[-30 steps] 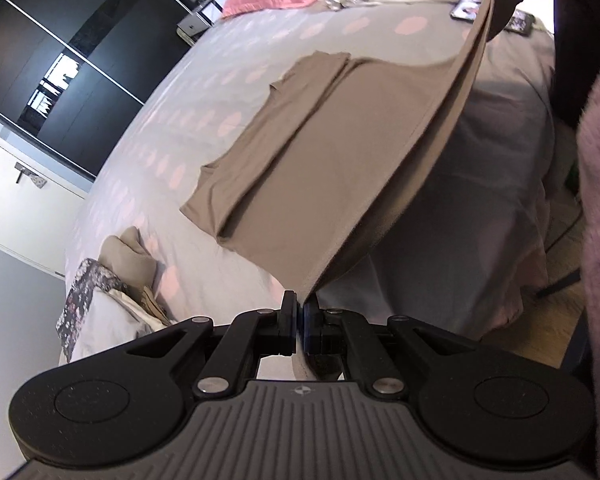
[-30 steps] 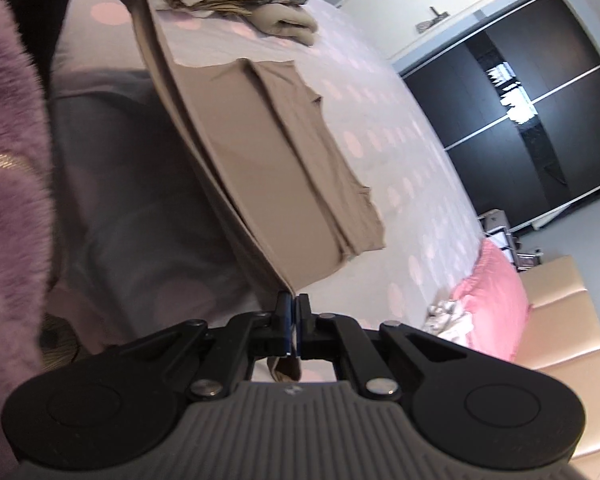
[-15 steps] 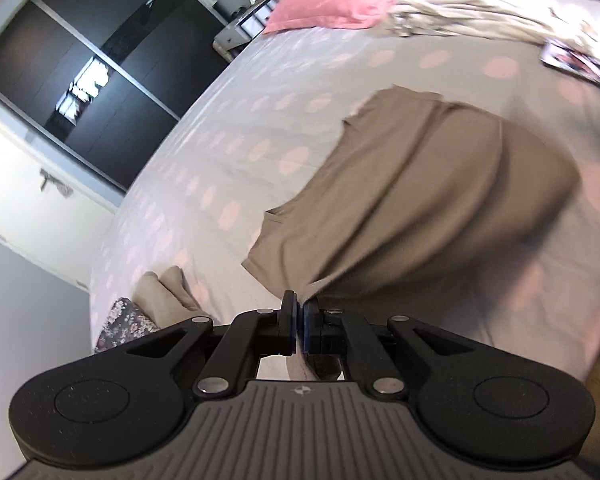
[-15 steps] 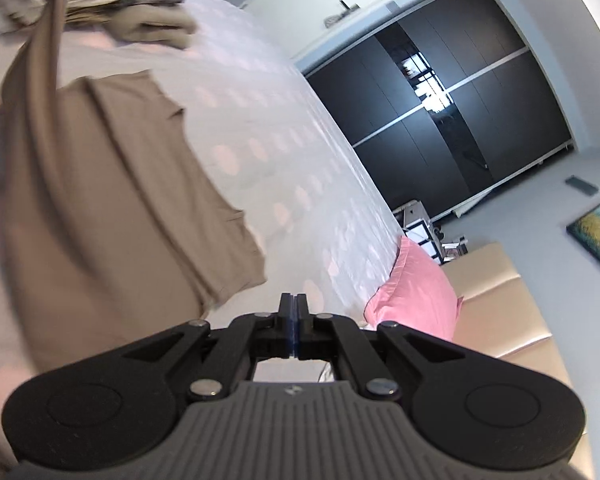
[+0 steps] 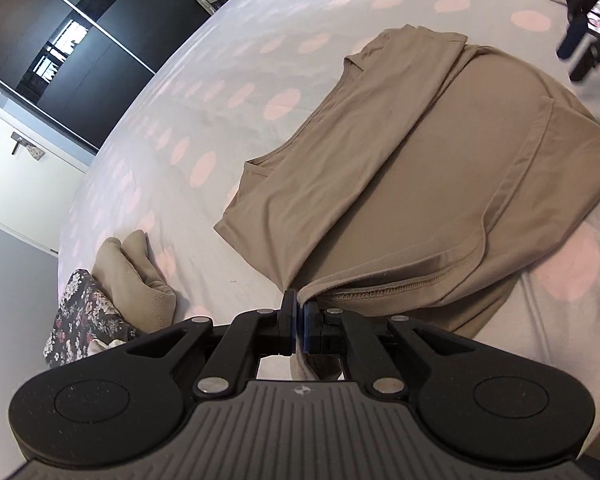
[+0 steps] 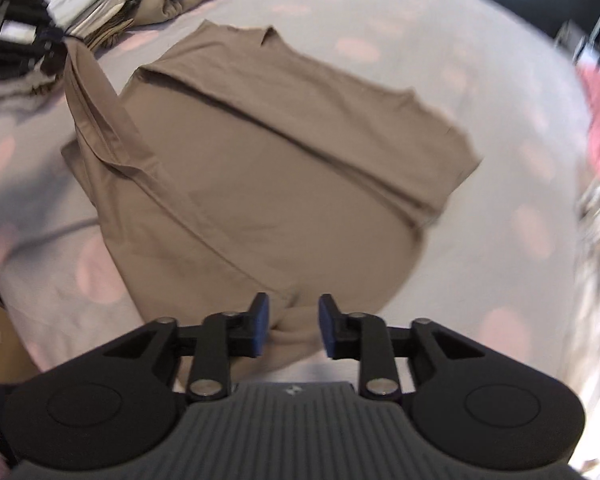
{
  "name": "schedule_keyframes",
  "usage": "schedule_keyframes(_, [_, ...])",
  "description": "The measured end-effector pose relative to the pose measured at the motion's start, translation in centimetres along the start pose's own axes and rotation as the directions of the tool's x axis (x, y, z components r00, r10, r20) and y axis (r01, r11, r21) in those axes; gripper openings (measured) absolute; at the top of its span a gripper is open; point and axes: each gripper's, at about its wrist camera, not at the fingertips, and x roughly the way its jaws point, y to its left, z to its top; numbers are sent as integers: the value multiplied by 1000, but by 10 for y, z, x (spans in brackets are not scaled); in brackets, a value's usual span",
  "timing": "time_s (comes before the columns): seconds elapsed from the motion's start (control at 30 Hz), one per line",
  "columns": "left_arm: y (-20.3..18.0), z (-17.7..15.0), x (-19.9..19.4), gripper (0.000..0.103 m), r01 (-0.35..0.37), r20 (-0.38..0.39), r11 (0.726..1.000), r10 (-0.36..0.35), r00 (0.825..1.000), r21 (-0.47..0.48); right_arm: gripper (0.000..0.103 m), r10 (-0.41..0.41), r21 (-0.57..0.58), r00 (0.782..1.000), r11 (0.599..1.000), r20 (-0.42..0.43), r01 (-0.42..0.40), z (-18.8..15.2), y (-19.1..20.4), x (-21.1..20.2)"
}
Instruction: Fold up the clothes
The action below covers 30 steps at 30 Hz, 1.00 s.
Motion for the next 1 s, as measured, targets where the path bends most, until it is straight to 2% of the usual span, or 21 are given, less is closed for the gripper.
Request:
schedule_keyframes(0.1, [2,-1,2,1,-1,11,1000,1,1000,-19,41,62,84,998,995,-24,-60,6,-8,16])
schedule_keyframes(0.3, [2,-2,3,1,-7,26,1000,8,1000,-22,40,102,182,992,979,-77,-87,4,-15,41])
schedule_keyframes(0.33, [1,-2,3,1,-10,27,1000,10,1000,-21,34,107,196,991,977,-85,-89,2,-15,44])
schedule_keyframes(0.37, [0,-2,3,1,-12,28,1000,12,1000,-19,16,108,200,990,976,-86,-89,1,-15,44])
schedule_keyframes(0.4, [-1,-2,3,1,-13,29,1000,14,999,-14,12,107,200,991,976,-85,-88,0,-13,44])
schedule_keyframes(0.47, [-2,-4,3,1,-19,24,1000,19,1000,-13,6,86,170,995,982,-53,-76,0,-9,35])
schedule_keyframes(0.6, [-1,-8,1,1,-28,11,999,29,1000,-25,6,60,153,997,986,57,-68,-1,-9,-2])
schedule_keyframes(0.7, [3,-12,-1,1,-30,0,999,30,1000,-45,5,8,150,990,988,142,-29,-6,-13,-33])
schedule_keyframes(0.83, [9,-13,-6,1,-25,4,998,25,1000,-63,5,-80,209,968,977,237,29,-6,-26,-65])
schedule_keyframes(1.0, [21,1,-15,2,-22,49,997,25,998,-74,5,-171,251,929,964,328,89,8,-40,-94])
